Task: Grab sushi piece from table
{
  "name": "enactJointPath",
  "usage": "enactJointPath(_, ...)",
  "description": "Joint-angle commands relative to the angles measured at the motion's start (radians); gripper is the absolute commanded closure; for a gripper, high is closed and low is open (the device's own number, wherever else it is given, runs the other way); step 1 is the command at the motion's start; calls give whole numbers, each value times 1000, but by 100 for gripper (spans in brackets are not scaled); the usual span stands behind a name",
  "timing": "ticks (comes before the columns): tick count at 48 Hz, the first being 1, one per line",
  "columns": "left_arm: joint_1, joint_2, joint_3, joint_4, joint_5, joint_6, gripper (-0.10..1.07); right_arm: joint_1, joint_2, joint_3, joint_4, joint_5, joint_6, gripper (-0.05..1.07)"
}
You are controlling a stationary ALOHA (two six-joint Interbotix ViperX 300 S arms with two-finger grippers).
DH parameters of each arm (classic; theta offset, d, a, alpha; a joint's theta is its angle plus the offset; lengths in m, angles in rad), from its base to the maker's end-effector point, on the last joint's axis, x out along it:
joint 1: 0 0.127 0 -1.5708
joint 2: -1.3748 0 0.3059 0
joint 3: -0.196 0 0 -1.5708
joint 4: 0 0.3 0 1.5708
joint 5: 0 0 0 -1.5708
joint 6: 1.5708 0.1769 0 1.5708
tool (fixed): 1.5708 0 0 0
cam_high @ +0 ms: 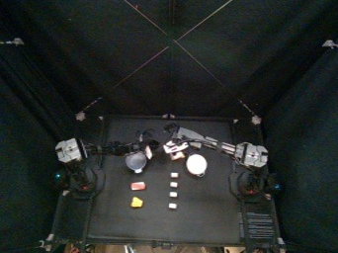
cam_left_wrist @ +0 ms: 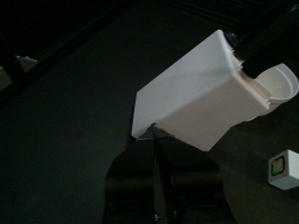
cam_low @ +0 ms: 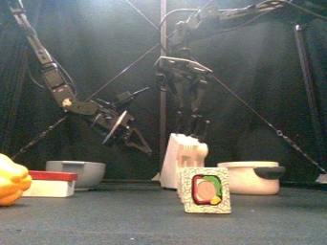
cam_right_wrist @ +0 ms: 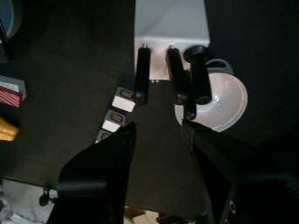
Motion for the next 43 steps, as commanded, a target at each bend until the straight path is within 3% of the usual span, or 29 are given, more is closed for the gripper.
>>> enactJointPath(1,2,-38,0,8,-9,0,63,9,-77,-2,-15,-15,0,21)
enactJointPath(12,-2,-97,48,40,-9,0,63,48,-184,106,-49,-107,9,21)
enactJointPath(24,-21,-210,118,137,-9,-2,62,66,-359,348,-32,-334,41,21)
enactJointPath(33,-81,-296,153,173,-8,-2,61,94,-499,548,-17,-624,32,21)
enactJointPath(43,-127,-327,166,172,-9,-2,55,115,-666,772,-26,-957,25,21)
